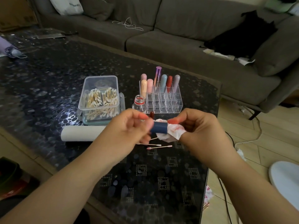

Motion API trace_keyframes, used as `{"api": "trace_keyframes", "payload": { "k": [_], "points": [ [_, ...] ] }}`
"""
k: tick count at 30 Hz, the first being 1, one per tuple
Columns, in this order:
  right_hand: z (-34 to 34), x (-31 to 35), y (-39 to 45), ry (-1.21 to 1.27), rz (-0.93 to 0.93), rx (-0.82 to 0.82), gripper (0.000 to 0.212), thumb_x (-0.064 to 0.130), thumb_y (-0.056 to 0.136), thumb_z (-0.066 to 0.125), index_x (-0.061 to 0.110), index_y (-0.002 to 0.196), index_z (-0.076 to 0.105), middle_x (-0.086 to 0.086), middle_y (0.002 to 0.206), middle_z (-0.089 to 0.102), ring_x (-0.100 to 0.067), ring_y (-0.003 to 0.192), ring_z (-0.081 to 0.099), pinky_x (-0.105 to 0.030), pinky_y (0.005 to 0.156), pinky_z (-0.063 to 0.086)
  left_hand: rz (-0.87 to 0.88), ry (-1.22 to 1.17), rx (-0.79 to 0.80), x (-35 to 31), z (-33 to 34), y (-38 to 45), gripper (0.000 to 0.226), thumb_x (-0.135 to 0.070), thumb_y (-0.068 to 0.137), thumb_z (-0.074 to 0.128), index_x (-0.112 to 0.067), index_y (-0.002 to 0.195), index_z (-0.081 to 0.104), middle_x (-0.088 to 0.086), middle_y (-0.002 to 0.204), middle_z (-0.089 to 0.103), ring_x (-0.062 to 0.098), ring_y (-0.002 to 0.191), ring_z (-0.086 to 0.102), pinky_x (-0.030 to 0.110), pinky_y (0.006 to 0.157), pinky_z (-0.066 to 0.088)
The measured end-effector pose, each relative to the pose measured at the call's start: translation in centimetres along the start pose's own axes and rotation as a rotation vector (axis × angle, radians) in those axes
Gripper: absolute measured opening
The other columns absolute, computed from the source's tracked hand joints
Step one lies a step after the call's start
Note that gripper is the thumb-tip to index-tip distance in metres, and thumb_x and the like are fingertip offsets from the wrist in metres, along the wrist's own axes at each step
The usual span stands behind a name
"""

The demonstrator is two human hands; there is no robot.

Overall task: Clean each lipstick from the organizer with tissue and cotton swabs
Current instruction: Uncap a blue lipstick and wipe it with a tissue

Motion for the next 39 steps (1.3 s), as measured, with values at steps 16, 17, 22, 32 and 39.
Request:
{"api": "trace_keyframes", "payload": {
  "k": [16,17,22,32,39],
  "points": [
    [0.2,0.2,-0.3,-0.182,-0.113,-0.021,0.019,0.014,0.08,0.071,0.03,0.071,0.066,0.01,0.079,0.07,-0.01,0.072,0.067,-0.028,0.066,0.056,-0.106,-0.09,0.059,0.6,0.9,0.0,0.034,-0.036,0.081,0.056,-0.003,0.09,0.059,0.009,0.068,0.07,0.018,0.06,0.065,0.025,0.057,0.054],
    [0.4,0.3,-0.3,-0.203,-0.125,-0.017,0.022,0.013,0.08,0.071,0.032,0.07,0.065,0.011,0.079,0.07,-0.01,0.072,0.066,-0.027,0.066,0.056,-0.077,-0.055,0.05,0.6,0.8,0.1,0.025,-0.028,0.087,0.057,-0.003,0.089,0.059,0.008,0.066,0.069,0.016,0.058,0.064,0.023,0.055,0.053],
    [0.7,-1.1,-0.1,-0.054,0.034,0.039,0.024,0.002,0.079,0.072,0.024,0.07,0.068,0.001,0.076,0.074,-0.012,0.07,0.07,-0.033,0.069,0.059,0.108,0.061,0.043,0.1,0.2,0.0,0.013,-0.003,0.081,0.067,-0.012,0.081,0.059,0.004,0.071,0.071,0.012,0.064,0.066,0.019,0.063,0.052],
    [-0.8,-2.5,0.9,-0.114,0.125,-0.013,0.012,0.012,0.08,0.072,0.022,0.078,0.067,0.005,0.079,0.073,-0.013,0.072,0.07,-0.027,0.063,0.059,0.025,0.183,-0.05,1.0,-1.1,0.4,0.026,-0.007,0.078,0.073,-0.029,0.089,0.066,-0.006,0.083,0.072,0.007,0.078,0.067,0.019,0.072,0.051],
    [-1.6,-5.7,3.9,-0.43,0.135,-0.113,0.008,0.014,0.089,0.062,0.022,0.09,0.058,0.013,0.081,0.06,-0.005,0.075,0.058,-0.012,0.057,0.043,0.039,0.48,-0.159,1.8,-2.9,0.8,0.026,-0.011,0.078,0.074,-0.034,0.089,0.067,-0.015,0.075,0.068,-0.002,0.068,0.063,0.016,0.071,0.048]
  ]
}}
Point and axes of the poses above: each hand's wrist, its own y-axis towards the middle knuckle, its own z-axis out of the palm, x = y × z, the point moved 6 cm from there along y, towards the middle knuckle
